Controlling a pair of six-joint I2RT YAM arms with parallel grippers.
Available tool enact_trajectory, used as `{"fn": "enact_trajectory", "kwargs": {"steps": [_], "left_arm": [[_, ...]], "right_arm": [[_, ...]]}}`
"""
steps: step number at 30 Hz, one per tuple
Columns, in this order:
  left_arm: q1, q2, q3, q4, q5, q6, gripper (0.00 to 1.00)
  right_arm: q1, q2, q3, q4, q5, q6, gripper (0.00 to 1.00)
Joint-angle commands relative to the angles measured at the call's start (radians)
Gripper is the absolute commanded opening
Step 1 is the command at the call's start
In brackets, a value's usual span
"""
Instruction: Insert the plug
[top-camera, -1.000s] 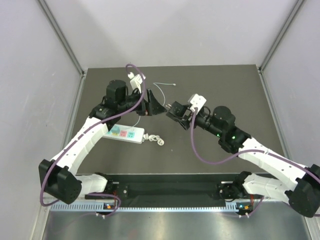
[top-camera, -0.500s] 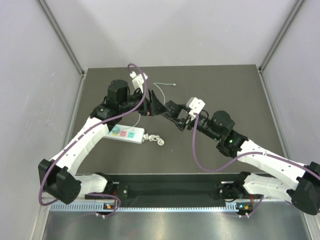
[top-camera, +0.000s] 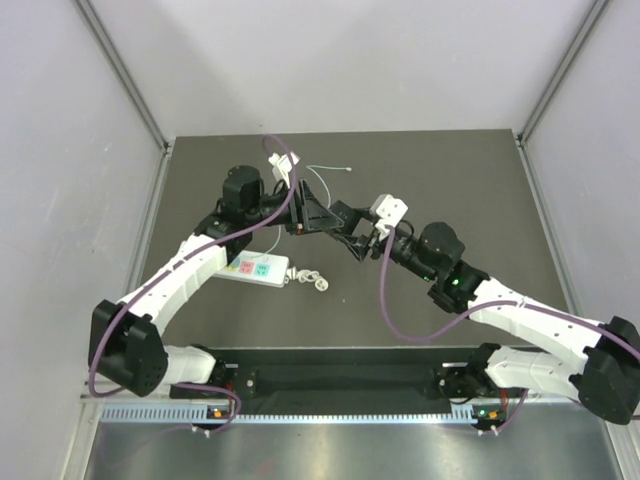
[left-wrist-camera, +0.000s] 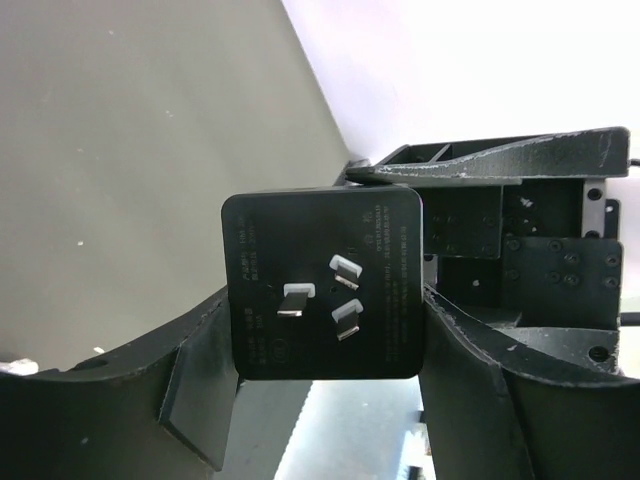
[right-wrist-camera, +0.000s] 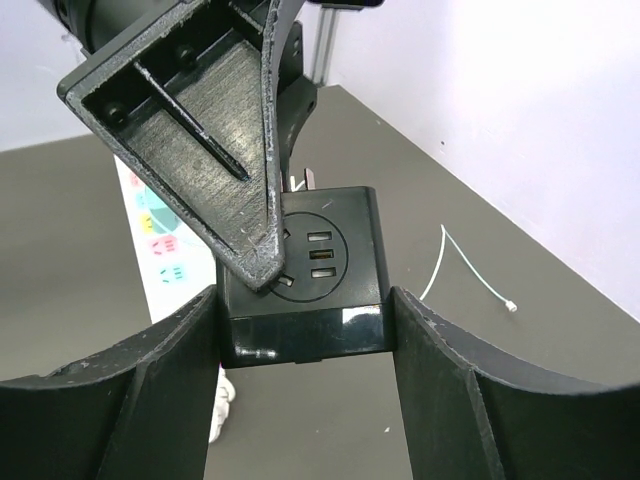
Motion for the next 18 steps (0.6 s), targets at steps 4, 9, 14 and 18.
{"fn": "enact_trajectory", "kwargs": {"steps": [4, 9, 14, 18], "left_arm": [[-0.013, -0.014, -0.041, 0.306, 0.090, -0.223, 0.00], [-0.014, -0.077, -0.053, 0.323, 0.096, -0.114, 0.00], [-0.047, -0.192, -0.004, 0.073, -0.048, 0.216, 0.00], [-0.067, -0.273, -0.084, 0.214, 0.004, 0.295, 0.00]], "right_arm": [[0.005, -0.061, -0.098, 0.233, -0.026, 0.099, 0.80], [-0.157, -0.164, -0.241, 0.451, -0.273, 0.272, 0.93], [-0.212, -0.239, -0.255, 0.403, -0.431, 0.199, 0.91], [-0.211, -0.298, -0.327, 0.480, -0.474, 0.101, 0.93]]}}
